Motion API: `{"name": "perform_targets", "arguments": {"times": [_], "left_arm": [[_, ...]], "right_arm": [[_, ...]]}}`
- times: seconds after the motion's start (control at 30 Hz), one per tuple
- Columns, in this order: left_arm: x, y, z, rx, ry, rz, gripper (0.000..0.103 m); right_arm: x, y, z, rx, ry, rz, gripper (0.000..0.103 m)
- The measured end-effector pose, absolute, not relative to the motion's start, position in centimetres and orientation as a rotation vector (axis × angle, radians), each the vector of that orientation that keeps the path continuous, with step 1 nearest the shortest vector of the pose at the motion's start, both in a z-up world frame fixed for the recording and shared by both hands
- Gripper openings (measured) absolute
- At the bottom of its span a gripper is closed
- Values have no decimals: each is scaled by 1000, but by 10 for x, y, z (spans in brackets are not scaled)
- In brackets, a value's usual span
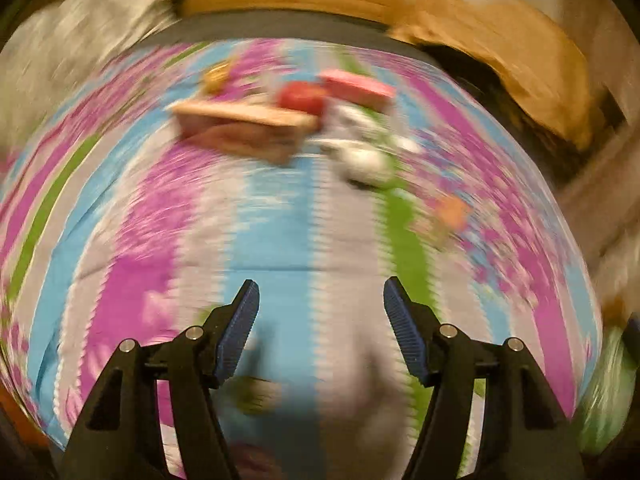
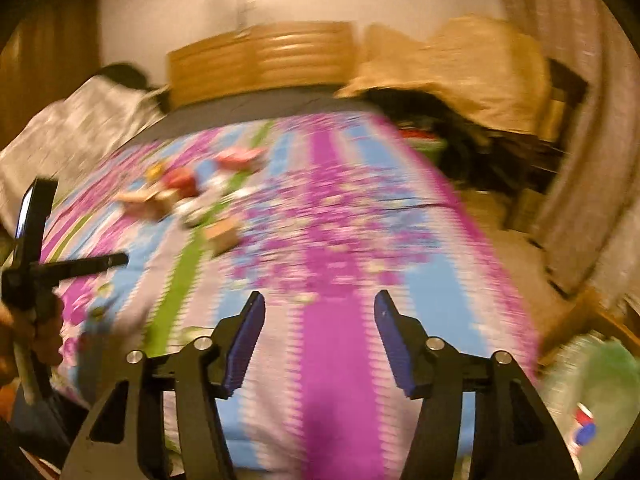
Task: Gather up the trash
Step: 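Return both open grippers to the trash on the bedspread, then grasp white juice carton with left gripper while right grasps tan sponge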
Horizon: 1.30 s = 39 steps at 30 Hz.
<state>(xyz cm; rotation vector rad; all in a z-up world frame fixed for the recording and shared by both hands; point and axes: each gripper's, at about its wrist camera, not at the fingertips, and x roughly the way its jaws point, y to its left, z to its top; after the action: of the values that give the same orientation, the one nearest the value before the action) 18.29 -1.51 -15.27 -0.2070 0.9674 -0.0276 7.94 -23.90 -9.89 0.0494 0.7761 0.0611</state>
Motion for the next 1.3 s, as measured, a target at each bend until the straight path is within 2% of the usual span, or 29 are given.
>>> {"name": "perform_targets", "arguments": {"times": [0.13, 0.2, 0.27, 0.3, 0.33, 0.4, 0.63, 0.67, 0.73, 0.77, 0.8, 0.87, 0.9, 0.93, 1.1, 1.3], "left_arm": [[207, 50, -149, -416, 948, 67, 64], [225, 67, -145, -514, 928, 97, 70], [248, 81, -137, -624, 896, 125, 74], [257, 87, -134, -665, 878, 139, 79], [270, 93, -130, -712, 858, 165, 86], [291, 99, -129, -783, 850, 202, 92], [338, 113, -177, -869, 977, 454, 92], [340, 114, -182, -854, 984, 498, 92], [343, 115, -192, -826, 996, 537, 92], [343, 115, -195, -815, 991, 526, 92], [343, 116, -197, -803, 983, 497, 92], [341, 123, -199, -809, 975, 461, 84], [337, 126, -200, -830, 982, 434, 59], [336, 128, -204, -842, 1001, 420, 46], [302, 140, -205, -940, 960, 305, 40], [250, 154, -191, -981, 938, 217, 33]], "right_arm": [[122, -189, -120, 84, 811, 136, 60], [146, -178, -127, 139, 817, 135, 74], [171, -172, -133, 194, 828, 130, 80], [184, -167, -135, 213, 834, 128, 82], [198, -161, -137, 231, 838, 122, 82], [222, -156, -142, 259, 860, 113, 82], [270, -144, -171, 357, 936, 6, 82], [273, -143, -176, 359, 945, -6, 78], [279, -141, -188, 374, 980, -43, 62], [280, -142, -194, 392, 995, -47, 45], [281, -143, -198, 417, 1003, -44, 43], [280, -144, -201, 422, 990, -46, 39], [278, -144, -201, 422, 988, -40, 36], [277, -145, -200, 430, 982, -28, 35], [268, -151, -191, 435, 963, 14, 30], [243, -160, -163, 426, 910, 59, 29]]}}
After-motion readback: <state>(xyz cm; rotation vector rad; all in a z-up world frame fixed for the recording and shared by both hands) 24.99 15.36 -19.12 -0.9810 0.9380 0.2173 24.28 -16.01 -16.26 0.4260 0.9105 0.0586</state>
